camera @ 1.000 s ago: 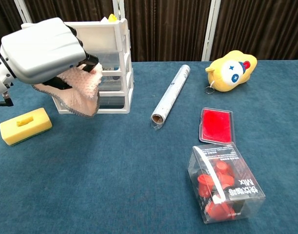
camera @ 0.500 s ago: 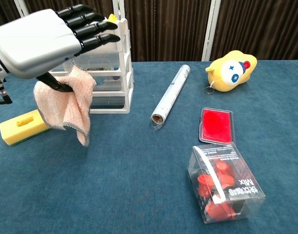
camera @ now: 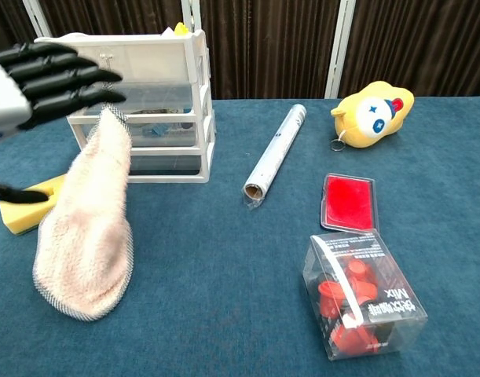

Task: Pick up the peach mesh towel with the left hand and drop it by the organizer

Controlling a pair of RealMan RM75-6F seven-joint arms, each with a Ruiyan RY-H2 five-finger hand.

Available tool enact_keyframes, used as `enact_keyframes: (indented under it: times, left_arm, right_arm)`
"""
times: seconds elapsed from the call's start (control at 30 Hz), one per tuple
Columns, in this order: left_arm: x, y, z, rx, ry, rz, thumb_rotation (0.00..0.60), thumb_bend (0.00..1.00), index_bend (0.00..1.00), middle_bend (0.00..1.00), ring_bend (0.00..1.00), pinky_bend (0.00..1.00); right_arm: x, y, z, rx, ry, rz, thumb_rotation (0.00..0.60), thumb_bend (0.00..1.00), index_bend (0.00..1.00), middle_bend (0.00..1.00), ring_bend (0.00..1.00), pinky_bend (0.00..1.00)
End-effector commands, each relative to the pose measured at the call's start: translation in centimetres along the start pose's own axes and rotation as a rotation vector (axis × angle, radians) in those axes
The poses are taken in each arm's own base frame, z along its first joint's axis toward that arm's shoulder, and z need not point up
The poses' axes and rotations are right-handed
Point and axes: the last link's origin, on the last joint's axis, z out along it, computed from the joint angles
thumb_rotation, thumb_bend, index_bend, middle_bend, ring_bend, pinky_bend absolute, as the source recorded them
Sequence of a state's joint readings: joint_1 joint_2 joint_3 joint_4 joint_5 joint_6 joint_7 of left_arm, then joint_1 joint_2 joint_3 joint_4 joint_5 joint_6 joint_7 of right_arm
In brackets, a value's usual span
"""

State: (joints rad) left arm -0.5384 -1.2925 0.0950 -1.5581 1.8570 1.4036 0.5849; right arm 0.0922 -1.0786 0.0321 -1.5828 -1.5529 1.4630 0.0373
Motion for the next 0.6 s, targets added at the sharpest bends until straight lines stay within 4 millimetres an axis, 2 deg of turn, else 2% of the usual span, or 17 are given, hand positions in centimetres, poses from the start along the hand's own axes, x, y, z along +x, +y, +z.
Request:
enact_keyframes:
  times: [0.03,0.3,0.4,0.5,0.6]
  left_arm:
    - [-0.3,0.3,-1.8,-0.029,-0.024,-0.012,0.582,0.0,0.04,0.0,0.0,0.04]
    - [-0.9,0.7,-4.0,-0.005,-0.05,-0.066,0.578,0.0,0.05,0.0,0.0,0.04]
    - [-0.4,0.2,-5.3,0.105,-0.054,-0.106,0.578,0.0,0.05,0.0,0.0,0.05]
    - [0.1,-0.6,-7.1,0.341,-0.084,-0.208,0.583,0.0,0.05,0.0,0.0,0.07]
    - [0.4,-1.2,-8.4,0.486,-0.14,-0.297,0.585,0.0,0.05,0.0,0.0,0.03]
  right_arm:
    - [0.0,0.0,0.0,-0.001,-0.001,0.0,0.6,0.01,0.0,0.0,0.0,0.0]
    - [0.0,0.0,0.0,-0.004,0.001,0.002,0.6,0.01,0.0,0.0,0.0,0.0]
    - [0.0,0.1,0.0,-0.003,-0.002,0.0,0.6,0.01,0.0,0.0,0.0,0.0]
    - [0.2,0.1,0.1,0.012,0.012,-0.042,0.6,0.01,0.0,0.0,0.0,0.0]
    - [0.0,0.0,0.0,0.029,0.017,-0.068,0.6,0.01,0.0,0.0,0.0,0.0]
